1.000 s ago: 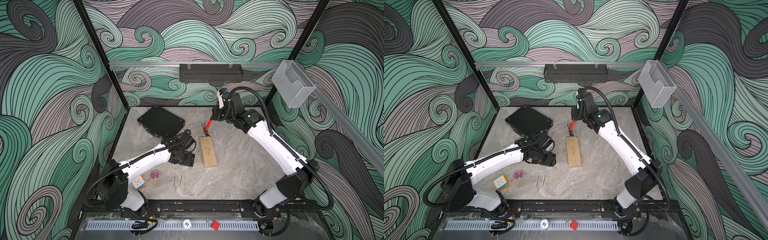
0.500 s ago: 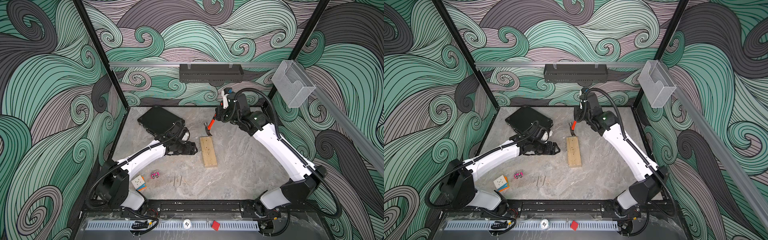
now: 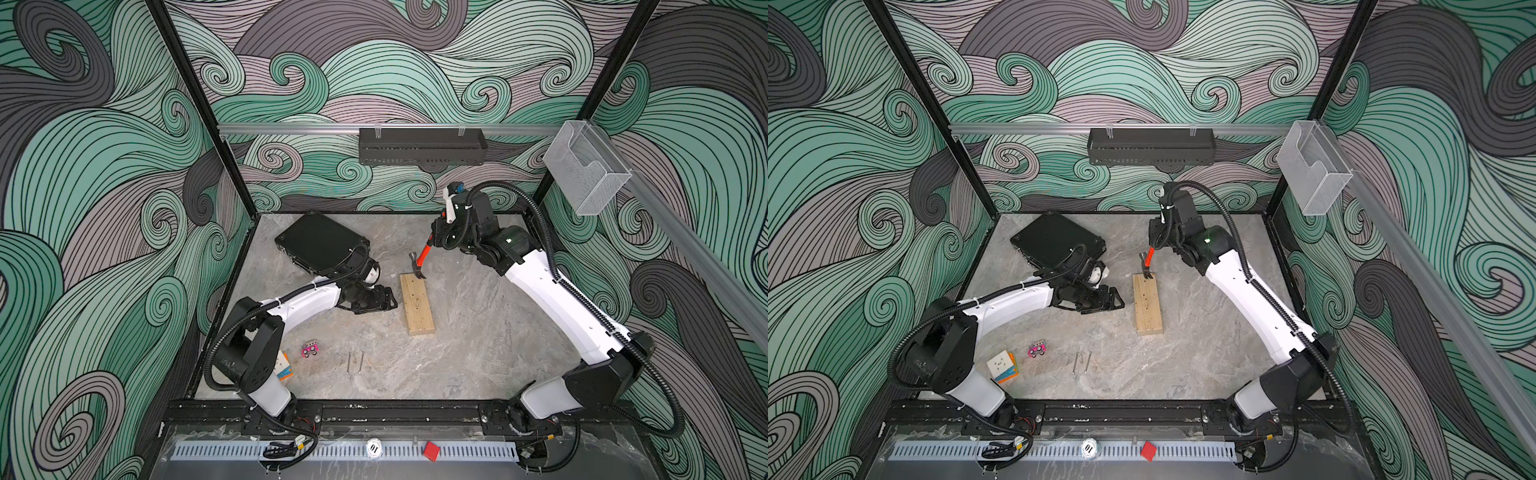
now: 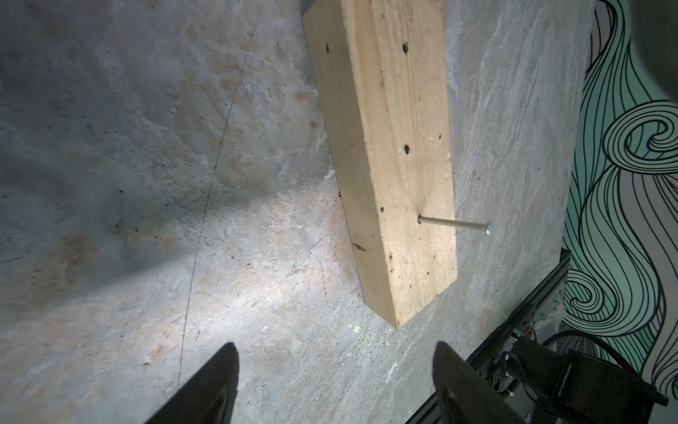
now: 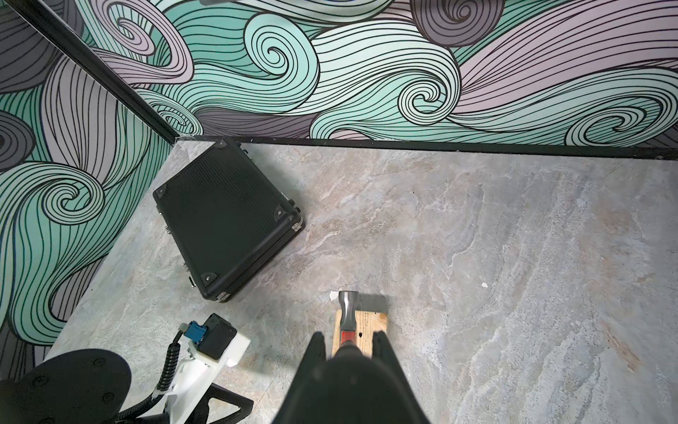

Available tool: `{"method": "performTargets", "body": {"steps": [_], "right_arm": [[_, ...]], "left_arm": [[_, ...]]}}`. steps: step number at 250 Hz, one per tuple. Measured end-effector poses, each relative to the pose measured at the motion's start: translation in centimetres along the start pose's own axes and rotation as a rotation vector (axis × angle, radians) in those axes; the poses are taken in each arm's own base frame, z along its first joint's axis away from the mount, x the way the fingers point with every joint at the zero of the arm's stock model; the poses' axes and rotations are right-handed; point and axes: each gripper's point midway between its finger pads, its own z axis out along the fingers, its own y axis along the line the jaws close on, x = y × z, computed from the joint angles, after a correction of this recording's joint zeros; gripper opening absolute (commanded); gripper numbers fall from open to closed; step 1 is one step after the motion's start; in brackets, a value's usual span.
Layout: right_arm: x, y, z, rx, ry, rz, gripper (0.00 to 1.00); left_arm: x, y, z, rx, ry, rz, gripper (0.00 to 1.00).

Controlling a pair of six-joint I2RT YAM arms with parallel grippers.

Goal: Use a claw hammer to pull out a nail
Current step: Remove the nail from the mounting plate.

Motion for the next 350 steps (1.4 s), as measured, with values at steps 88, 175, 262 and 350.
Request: {"method": "performTargets", "body": {"steps": [88, 175, 262, 350], "right_arm": [[0.9, -0.2, 0.4, 0.005, 0.015, 0.0, 0.0], [0.9, -0.3, 0.3, 0.007, 0.017, -0.005, 0.0], [0.8, -0.4, 0.3, 0.017, 0.015, -0.012, 0.0], [0.8, -0.4, 0.3, 0.016, 0.015, -0.012, 0.0]], "left_arm": [[0.4, 0.5, 2.2, 0.02, 0.05, -0.027, 0.77], [0.5, 0.7, 3.4, 0.031, 0.071, -0.046, 0.75], [0.5, 1.0, 4.1, 0.033, 0.078, -0.062, 0.74], [1.2, 1.5, 5.2, 0.032, 0.115, -0.079, 0.72]]}}
